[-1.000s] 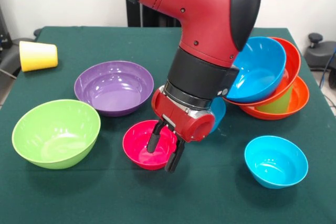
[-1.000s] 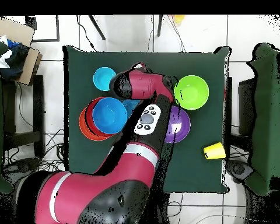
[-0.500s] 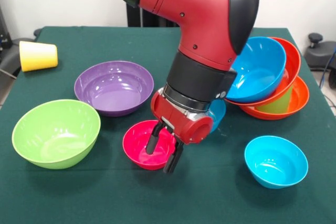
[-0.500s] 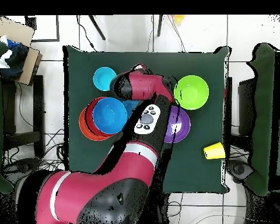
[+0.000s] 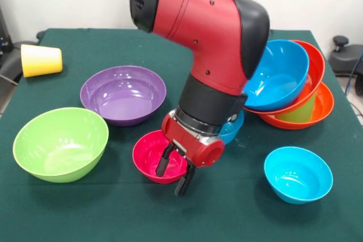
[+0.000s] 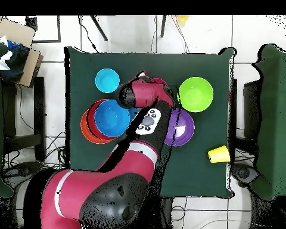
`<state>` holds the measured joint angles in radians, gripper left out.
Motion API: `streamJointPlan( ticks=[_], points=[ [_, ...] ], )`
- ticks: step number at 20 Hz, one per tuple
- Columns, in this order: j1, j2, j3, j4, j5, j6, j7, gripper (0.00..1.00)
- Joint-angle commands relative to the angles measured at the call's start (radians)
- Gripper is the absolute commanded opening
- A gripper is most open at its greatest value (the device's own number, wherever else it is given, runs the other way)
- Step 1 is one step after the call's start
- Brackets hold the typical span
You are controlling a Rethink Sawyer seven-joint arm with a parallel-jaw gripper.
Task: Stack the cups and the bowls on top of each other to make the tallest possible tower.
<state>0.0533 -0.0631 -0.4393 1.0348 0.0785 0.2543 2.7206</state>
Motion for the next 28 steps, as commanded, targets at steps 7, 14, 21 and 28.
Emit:
streamJointPlan(
  ticks=[7, 14, 21, 28],
  points=[
    [0.063, 0.097, -0.013, -0.013, 0.007, -0.081, 0.086, 1.0],
    [0.076, 0.083, -0.028, 0.008, 0.013, -0.078, 0.083, 1.0],
    [0.077, 0.048, -0.019, 0.044, 0.001, -0.07, 0.066, 1.0],
    [0.06, 0.018, 0.0, 0.056, -0.011, -0.051, 0.038, 1.0]
  ],
)
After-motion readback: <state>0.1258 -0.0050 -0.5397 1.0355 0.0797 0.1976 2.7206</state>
